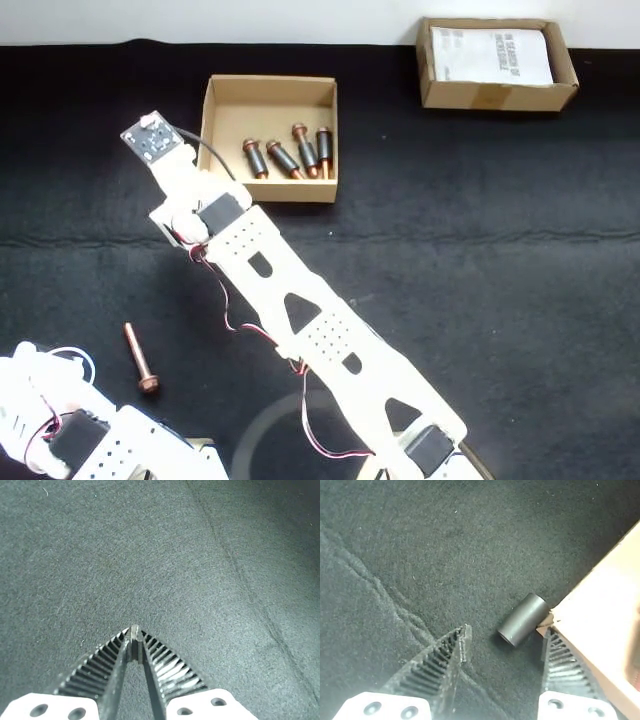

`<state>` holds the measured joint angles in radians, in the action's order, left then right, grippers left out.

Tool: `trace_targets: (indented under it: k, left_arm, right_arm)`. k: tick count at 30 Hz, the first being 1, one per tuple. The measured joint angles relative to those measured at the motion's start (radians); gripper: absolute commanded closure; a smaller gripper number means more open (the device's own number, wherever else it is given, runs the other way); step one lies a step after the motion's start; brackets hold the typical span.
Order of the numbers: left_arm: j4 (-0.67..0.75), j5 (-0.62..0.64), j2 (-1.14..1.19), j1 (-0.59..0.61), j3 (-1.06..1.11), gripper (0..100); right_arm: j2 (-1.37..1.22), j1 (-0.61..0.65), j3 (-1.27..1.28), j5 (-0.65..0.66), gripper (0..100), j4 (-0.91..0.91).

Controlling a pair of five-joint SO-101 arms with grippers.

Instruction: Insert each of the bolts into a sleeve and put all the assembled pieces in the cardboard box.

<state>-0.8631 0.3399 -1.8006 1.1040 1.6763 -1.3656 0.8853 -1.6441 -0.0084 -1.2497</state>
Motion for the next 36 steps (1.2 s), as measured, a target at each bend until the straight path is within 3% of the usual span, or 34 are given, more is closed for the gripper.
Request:
trace_targets:
  k: [9, 14, 23, 30, 36]
  left_arm:
    - [0.0, 0.0, 0.0, 0.0, 0.0, 99]
    - [0.0, 0.0, 0.0, 0.0, 0.0, 99]
    - [0.0, 0.0, 0.0, 0.0, 0.0, 99]
    - [0.0, 0.0, 0.0, 0.0, 0.0, 99]
    - [0.0, 0.0, 0.0, 0.0, 0.0, 99]
  right_arm:
    - [0.009, -0.068, 0.015, 0.17, 77.5, 0.158]
    - [0.034, -0.14, 0.147, 0.187, 77.5, 0.27]
    - [0.06, -0.123, 0.213, 0.189, 77.5, 0.334]
    - [0.12, -0.012, 0.104, 0.092, 77.5, 0.091]
    - [0.153, -0.023, 0.077, -0.091, 77.5, -0.034]
